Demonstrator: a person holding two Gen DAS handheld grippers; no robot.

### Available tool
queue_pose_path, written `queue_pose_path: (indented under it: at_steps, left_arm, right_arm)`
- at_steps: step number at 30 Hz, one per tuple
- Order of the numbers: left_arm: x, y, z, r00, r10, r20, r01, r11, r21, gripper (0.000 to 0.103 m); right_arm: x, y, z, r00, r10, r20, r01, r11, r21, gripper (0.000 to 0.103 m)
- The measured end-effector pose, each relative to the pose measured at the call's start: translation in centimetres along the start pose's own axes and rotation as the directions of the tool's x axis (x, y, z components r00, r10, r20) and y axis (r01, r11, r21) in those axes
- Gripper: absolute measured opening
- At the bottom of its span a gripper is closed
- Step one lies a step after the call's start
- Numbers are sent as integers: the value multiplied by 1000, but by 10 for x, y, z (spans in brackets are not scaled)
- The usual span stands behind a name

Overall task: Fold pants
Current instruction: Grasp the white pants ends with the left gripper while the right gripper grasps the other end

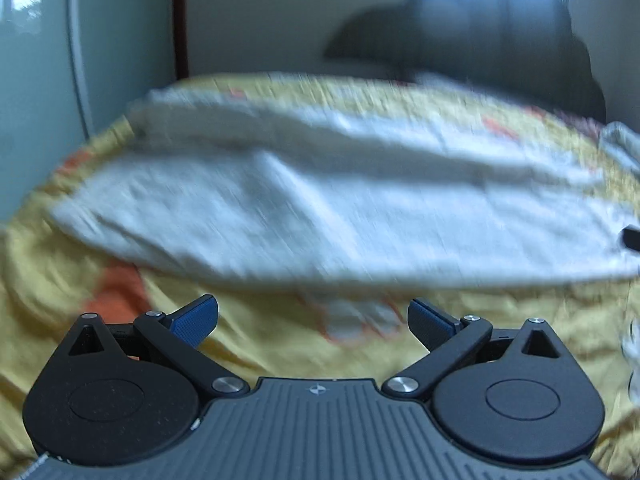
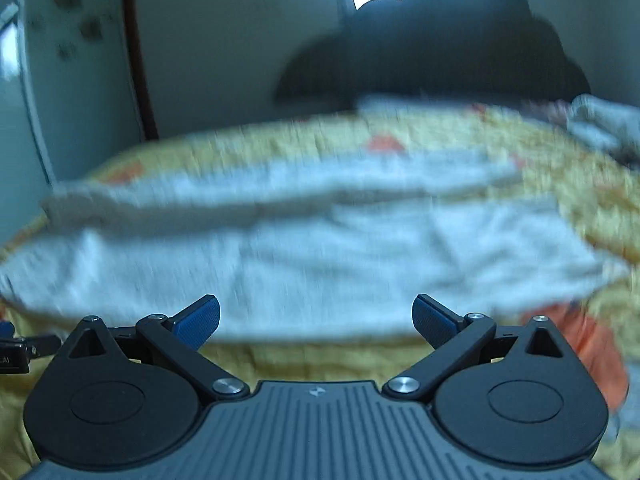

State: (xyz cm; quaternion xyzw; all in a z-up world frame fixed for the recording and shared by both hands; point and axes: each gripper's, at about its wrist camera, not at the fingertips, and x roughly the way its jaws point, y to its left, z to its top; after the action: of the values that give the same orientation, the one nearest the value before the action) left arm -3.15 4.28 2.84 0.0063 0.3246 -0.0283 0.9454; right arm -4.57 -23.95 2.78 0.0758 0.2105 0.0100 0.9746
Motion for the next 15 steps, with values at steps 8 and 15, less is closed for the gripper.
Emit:
queue_pose_path:
  at_steps: [8,15]
  left_arm:
    - [7,104,96,993,33,112,-6,973,-230,103]
    - [94,212,178,993,-92,80,117,905,-410,102]
  right_arm:
    - [40,14,50,998,23,52,-15,991,-134,103]
    - [94,39,56,973,216,-75,-226,961,-157,103]
